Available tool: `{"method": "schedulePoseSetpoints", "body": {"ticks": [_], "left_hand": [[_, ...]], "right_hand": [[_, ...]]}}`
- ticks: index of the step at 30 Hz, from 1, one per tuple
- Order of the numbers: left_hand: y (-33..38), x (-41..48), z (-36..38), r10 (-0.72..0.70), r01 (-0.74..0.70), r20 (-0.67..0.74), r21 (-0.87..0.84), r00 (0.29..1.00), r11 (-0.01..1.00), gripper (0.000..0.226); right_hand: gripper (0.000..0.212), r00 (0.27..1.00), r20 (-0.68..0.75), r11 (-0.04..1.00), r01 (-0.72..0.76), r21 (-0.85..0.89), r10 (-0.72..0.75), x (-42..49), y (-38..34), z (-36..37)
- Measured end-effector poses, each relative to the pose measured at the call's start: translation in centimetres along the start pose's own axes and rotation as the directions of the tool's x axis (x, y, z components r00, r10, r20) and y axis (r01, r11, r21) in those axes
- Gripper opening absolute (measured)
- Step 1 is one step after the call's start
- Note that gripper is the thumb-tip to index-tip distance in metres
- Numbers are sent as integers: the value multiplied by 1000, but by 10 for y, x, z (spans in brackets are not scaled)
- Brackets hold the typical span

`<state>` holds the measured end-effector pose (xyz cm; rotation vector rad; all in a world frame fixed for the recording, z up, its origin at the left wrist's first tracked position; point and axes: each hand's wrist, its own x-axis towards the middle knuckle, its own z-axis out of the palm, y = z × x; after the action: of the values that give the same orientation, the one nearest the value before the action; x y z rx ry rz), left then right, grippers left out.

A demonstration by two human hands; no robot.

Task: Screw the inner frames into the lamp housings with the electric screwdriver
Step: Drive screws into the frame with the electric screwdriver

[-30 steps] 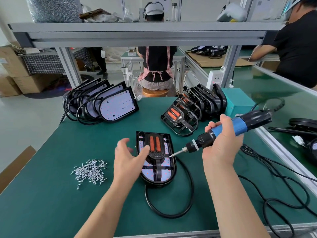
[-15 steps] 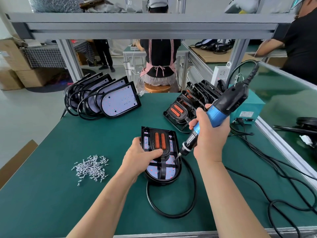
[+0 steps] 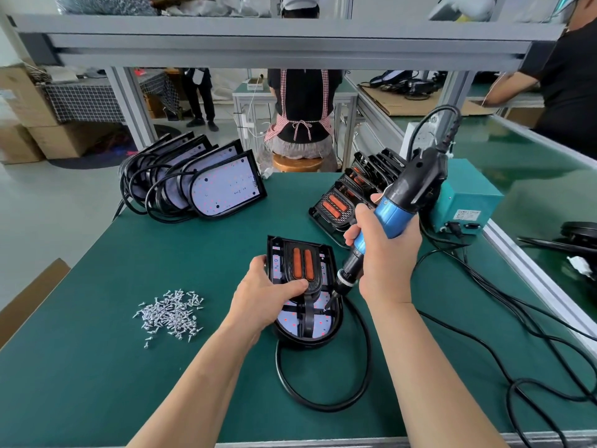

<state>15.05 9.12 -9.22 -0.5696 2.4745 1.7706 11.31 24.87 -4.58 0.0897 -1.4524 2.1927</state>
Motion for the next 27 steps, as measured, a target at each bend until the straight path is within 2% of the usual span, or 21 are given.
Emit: {"method": "schedulePoseSetpoints", "body": {"ticks": [6,11,19,22,27], "left_hand": [[1,0,1,5,-5,-10,-6,1000,1000,97],[2,0,2,11,-11,-4,-13,1000,1000,97],[1,1,1,16,-16,-16,-6,1000,1000,93],[-1,0,2,7,-8,-20,-10,1000,1000,97],[1,-2,4,3,-3,-12,-9,1000,1000,91]], "right_hand": [[26,998,62,999,9,-53,-6,-2,1,5],[31,999,27,999,21,-45,-19,0,4,2],[16,998,39,997,45,-68,-42,4,8,2],[16,997,78,997,35,-63,-30,2,8,3],[17,974,227,998,28,-49,-16,0,4,1]]}}
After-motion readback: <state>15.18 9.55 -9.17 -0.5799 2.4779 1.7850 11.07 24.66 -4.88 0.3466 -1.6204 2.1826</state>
